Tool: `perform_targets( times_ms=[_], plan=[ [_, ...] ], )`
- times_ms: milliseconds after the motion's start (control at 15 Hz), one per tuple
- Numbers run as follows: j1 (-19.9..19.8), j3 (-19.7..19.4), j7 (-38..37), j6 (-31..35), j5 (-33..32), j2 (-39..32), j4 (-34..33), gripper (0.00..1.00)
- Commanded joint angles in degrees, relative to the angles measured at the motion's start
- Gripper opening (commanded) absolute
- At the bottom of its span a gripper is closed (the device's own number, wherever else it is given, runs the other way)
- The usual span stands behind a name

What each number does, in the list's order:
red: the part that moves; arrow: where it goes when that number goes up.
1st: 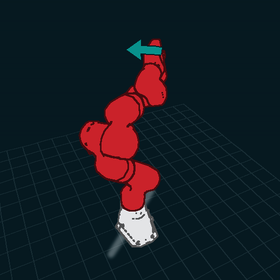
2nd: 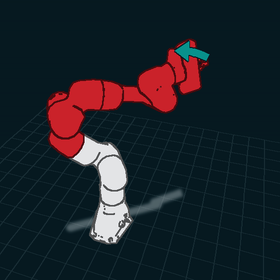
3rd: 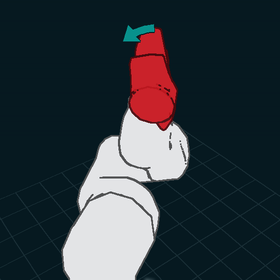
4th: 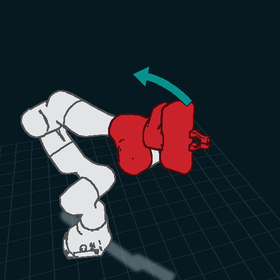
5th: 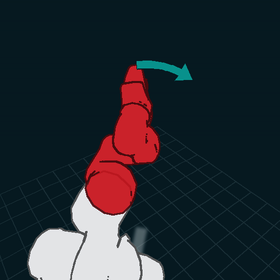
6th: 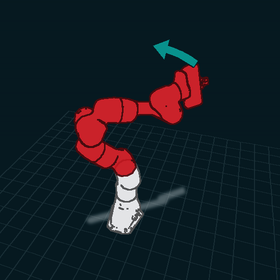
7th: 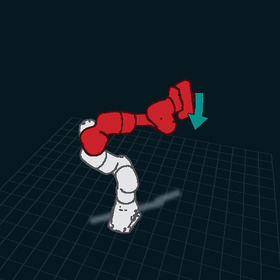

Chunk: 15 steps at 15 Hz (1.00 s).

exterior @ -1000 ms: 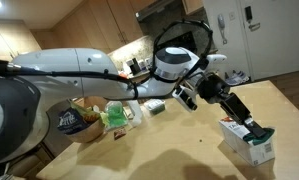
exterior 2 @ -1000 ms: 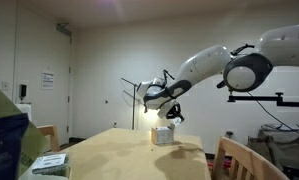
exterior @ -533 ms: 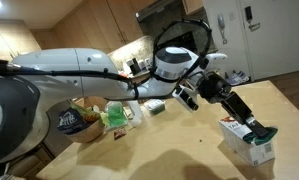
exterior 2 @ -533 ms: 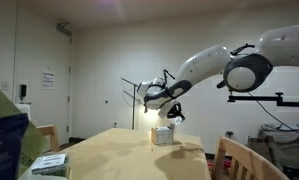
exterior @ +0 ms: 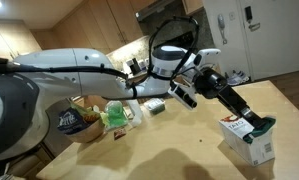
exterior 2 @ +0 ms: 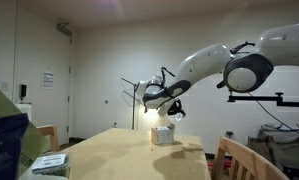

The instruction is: Take the white object from the table and place it in the box on the table

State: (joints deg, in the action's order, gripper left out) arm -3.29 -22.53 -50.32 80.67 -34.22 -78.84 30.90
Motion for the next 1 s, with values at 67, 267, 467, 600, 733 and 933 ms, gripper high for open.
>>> perform_targets(
  times_ms=[67,267,467,600,733,933],
  plan=[
    [0.83,-0.94,0.02,-1.78,-1.08,-1.0,-1.34,0.01],
    [1.1,-0.95,0.31,-1.83,-1.29,-1.59,-1.55,0.01],
    [1.41,-0.98,0.59,-1.69,-1.4,-2.19,-1.81,0.01],
    [1.56,-1.05,0.88,-1.27,-1.62,-2.5,-1.94,0.01],
    [1.6,-1.08,0.97,-0.79,-1.81,-2.7,-2.16,0.01],
    [1.37,-0.62,1.81,2.05,-2.04,-2.62,-2.57,0.01]
  ],
)
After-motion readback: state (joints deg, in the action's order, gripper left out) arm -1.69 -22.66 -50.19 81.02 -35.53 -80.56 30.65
